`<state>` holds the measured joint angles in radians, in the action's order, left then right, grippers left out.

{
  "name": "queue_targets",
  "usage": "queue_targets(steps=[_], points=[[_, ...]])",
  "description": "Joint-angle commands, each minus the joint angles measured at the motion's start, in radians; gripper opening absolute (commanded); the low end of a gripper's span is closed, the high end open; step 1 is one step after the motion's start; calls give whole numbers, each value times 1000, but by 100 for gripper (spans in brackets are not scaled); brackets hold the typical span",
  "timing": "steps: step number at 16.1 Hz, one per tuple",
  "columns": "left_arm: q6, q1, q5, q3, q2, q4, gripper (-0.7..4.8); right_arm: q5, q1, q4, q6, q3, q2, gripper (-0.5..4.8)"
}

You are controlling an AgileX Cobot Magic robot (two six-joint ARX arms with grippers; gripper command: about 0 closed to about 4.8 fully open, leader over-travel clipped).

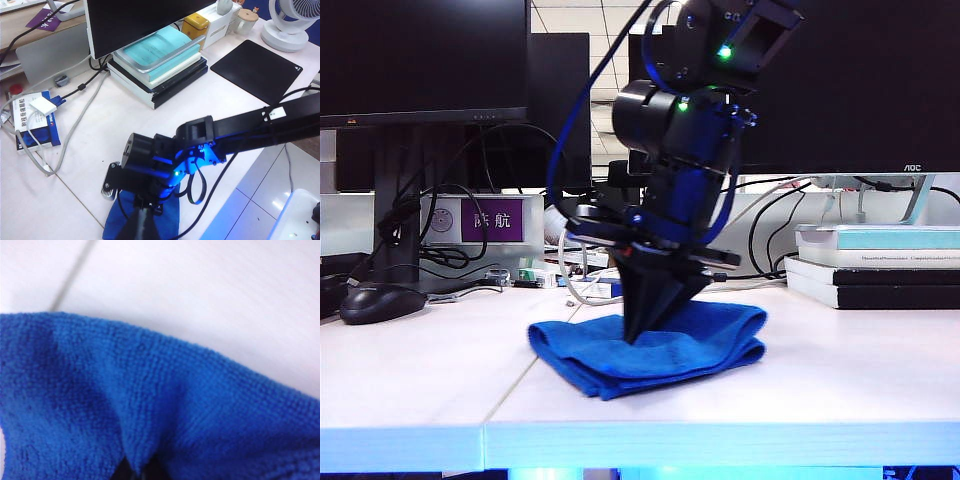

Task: Wipe the table from right to left using the rag.

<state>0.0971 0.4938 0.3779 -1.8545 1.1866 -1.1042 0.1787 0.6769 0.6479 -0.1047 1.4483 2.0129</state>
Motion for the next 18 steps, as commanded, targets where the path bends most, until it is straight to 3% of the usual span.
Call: queue_targets(steps=[1,15,18], points=[[0,0,3,-2,-4,5,-5,17,34,14,-16,-8,41,-6],[0,0,3,-2,-4,-11,-5,4,134,94,-2,255,216,-6],[0,0,3,-2,-4,-18,-5,-17,163,151,24,375,275,-6]])
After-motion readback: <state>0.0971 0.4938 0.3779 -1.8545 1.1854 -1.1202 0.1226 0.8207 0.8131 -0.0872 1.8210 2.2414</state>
